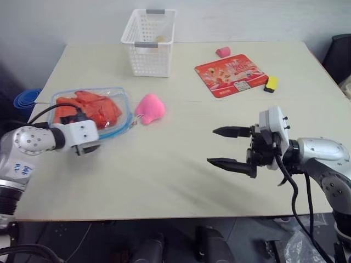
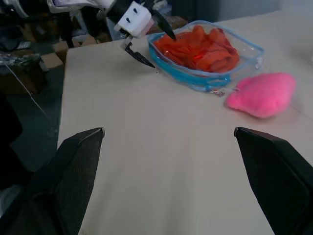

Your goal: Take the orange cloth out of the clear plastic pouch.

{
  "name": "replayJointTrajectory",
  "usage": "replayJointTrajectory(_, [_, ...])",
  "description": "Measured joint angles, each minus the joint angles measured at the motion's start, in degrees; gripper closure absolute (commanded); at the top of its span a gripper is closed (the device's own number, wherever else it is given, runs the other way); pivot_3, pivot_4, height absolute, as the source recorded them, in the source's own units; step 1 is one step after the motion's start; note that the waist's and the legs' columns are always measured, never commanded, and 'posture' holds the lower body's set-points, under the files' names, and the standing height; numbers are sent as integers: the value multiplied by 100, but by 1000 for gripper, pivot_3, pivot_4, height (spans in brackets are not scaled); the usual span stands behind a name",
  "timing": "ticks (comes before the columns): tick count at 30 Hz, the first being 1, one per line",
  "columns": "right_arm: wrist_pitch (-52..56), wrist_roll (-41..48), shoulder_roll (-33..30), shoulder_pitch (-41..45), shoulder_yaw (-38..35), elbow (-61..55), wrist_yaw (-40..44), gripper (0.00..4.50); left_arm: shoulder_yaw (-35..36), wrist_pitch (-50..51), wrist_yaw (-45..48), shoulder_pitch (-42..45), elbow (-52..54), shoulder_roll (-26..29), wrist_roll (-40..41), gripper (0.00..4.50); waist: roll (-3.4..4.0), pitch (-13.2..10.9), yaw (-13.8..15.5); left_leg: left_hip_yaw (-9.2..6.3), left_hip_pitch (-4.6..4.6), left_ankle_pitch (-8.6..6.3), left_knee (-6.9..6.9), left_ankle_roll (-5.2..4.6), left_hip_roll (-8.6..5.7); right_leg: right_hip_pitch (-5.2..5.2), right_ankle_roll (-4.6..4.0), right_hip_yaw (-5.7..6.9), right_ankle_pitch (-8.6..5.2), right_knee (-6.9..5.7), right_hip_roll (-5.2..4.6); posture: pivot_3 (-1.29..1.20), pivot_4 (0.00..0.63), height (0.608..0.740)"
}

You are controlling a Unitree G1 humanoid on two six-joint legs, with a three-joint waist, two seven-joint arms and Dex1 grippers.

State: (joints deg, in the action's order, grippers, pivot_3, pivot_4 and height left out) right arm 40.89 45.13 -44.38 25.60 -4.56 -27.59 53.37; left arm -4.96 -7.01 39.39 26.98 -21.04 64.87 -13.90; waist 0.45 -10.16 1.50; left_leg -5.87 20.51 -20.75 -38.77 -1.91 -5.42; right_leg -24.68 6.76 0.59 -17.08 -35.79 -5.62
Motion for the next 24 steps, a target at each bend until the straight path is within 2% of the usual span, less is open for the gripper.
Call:
replayJointTrajectory(4, [-28,-110,35,90,109,117,-29,33,-18,-624,-69,216,-734,164,-271,0,-3,0,39,-9,27,-9,-21,-8,-4,-19,0,10,0,-9,-4,0,150,740])
replayJointTrajectory(7, [-72,-195,58,89,192,158,-28,33,-67,-1008,-55,392,-1126,279,-423,0,-17,5,-6,-3,85,-10,-41,-11,-13,-78,4,11,4,-26,-8,0,150,740])
replayJointTrajectory(11, [-84,-191,121,96,189,206,-34,33,-175,-1389,-145,798,-1761,324,-648,0,-19,6,-41,5,83,-10,-41,-10,-10,-80,5,47,4,-28,-5,0,150,740])
replayJointTrajectory(14, [-76,-153,183,147,196,188,-39,33,-322,-1668,-262,1164,-2233,151,-823,0,-19,6,-45,9,79,-10,-44,-10,-11,-80,6,47,5,-40,-5,0,150,740])
replayJointTrajectory(19, [-31,-34,196,250,177,180,-105,33,-578,-1869,-229,1335,-2700,42,-1028,0,-26,10,-87,9,78,-10,-46,-10,-11,-84,6,48,5,-52,-6,0,150,740])
replayJointTrajectory(20, [-28,-28,201,251,177,181,-136,0,-624,-1887,-205,1408,-2780,42,-1066,297,-26,10,-92,9,78,-10,-48,-10,-13,-86,6,47,4,-60,-8,0,150,740])
replayJointTrajectory(22, [-28,-26,208,251,177,180,-162,0,-661,-1941,-169,1446,-2877,42,-1098,593,-26,10,-105,10,78,-10,-51,-10,-14,-86,6,47,4,-64,-9,0,150,740])
replayJointTrajectory(24, [-28,-26,209,251,177,181,-179,0,-675,-1963,-144,1455,-2940,34,-1102,1224,-26,10,-135,9,78,-10,-53,-10,-14,-87,6,47,5,-67,-10,0,150,740])
